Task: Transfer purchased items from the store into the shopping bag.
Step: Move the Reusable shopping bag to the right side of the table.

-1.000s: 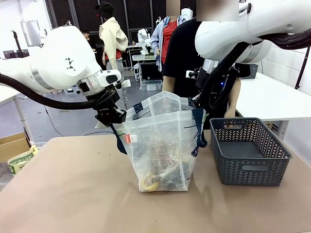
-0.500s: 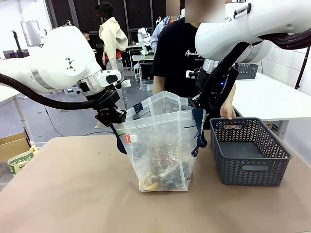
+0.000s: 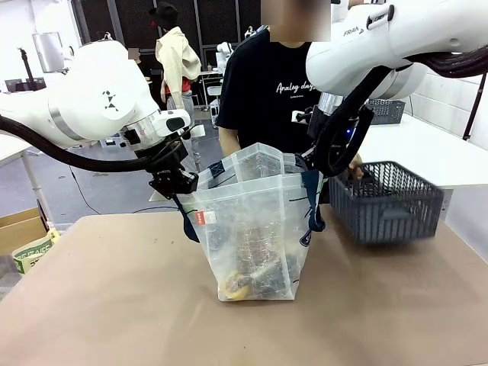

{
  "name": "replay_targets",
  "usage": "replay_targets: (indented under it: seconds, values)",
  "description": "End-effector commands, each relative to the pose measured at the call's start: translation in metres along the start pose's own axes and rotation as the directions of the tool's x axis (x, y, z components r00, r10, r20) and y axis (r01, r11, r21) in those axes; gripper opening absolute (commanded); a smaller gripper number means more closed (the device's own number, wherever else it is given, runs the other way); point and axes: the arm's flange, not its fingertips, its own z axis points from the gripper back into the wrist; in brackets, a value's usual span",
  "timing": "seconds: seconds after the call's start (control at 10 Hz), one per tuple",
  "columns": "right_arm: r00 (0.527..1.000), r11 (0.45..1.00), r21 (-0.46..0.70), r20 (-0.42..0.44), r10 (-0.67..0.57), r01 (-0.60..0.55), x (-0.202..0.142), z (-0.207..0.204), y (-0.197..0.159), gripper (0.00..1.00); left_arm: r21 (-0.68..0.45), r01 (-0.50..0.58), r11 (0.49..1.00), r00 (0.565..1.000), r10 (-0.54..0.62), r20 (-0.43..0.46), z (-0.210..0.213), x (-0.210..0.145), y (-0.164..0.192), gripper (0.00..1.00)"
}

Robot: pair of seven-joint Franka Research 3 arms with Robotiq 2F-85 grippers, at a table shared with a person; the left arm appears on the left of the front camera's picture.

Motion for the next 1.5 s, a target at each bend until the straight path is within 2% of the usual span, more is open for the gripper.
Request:
replay_targets:
  seconds: [0.0,0.3,0.7,0.9,1.4]
  values:
    - [1.0,1.0,0.0,0.003,0.0,0.0,0.001,0.001,-0.001,0.0,0.008,0.002,1.0,1.0,-0.002,-0.001,0.0,-0.001,0.003,0.0]
    - [1.0,1.0,0.0,0.0,0.0,0.0,0.0,0.0,0.0,0.0,0.0,0.0,1.0,1.0,0.0,0.0,0.0,0.0,0.0,0.0]
    - [0.999,0.998,-0.06,0.037,-0.014,0.016,0.031,-0.001,0.029,0.0,-0.027,0.039,0.999,0.999,-0.038,0.033,-0.001,0.03,-0.026,0.0]
    - [0.999,0.999,-0.046,0.038,-0.023,0.025,0.039,-0.004,0.04,0.0,-0.042,0.027,0.999,0.999,-0.026,0.024,-0.004,0.038,-0.032,0.0]
    - [0.995,0.997,-0.006,0.055,-0.083,0.083,0.056,-0.02,0.053,0.0,-0.123,0.066,0.99,0.992,-0.052,0.115,-0.008,0.06,-0.048,0.0]
